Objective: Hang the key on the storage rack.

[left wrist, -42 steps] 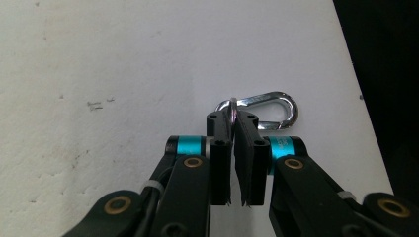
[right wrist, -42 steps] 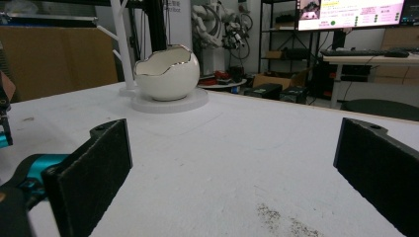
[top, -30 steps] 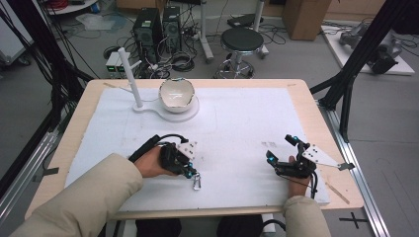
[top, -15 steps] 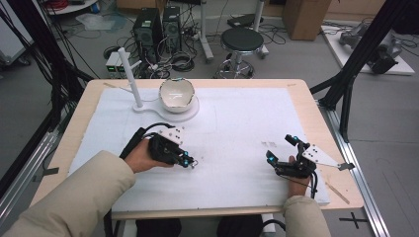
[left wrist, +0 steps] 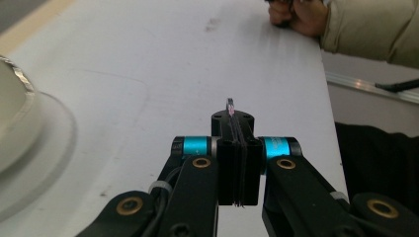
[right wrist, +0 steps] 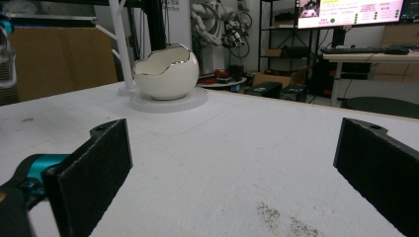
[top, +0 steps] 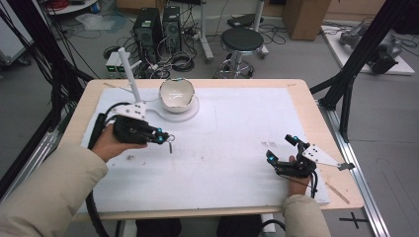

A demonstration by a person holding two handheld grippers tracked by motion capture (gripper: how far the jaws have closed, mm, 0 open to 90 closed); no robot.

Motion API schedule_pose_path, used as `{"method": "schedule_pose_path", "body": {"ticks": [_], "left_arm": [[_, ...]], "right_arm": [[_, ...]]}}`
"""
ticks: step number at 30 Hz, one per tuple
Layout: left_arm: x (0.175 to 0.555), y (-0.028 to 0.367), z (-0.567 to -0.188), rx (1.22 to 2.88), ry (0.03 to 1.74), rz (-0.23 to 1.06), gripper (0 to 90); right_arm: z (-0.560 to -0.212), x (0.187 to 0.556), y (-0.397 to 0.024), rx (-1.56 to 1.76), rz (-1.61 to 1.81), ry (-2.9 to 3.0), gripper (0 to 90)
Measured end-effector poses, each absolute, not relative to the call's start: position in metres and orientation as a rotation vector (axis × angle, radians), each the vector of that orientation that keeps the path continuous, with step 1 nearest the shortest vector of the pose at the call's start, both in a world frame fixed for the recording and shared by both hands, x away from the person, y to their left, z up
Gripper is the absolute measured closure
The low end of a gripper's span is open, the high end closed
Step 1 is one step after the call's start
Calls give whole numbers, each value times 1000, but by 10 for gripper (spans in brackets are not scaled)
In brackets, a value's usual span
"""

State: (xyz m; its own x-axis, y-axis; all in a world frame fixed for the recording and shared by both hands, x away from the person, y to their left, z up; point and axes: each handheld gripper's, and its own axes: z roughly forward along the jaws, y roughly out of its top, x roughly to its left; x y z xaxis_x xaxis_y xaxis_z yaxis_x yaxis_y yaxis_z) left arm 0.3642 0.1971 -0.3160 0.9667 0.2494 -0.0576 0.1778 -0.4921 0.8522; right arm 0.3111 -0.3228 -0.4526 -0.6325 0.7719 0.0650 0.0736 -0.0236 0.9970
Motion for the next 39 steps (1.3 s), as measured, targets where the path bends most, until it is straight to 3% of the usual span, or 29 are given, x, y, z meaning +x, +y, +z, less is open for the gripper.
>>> {"method": "schedule_pose_path", "body": {"ticks": [10,21,39], "left_arm": [[384,250,-268,2004,379,203,889],[419,289,-242,1977,485,264,889],[483,317,-271,1977,702,230,889]], "right_arm": [[-453,312,-323,883,1705,1725,4],[-452,312,-323,882,1700,1730,4],[-452,313,-323,877,1696,1730,4]]}}
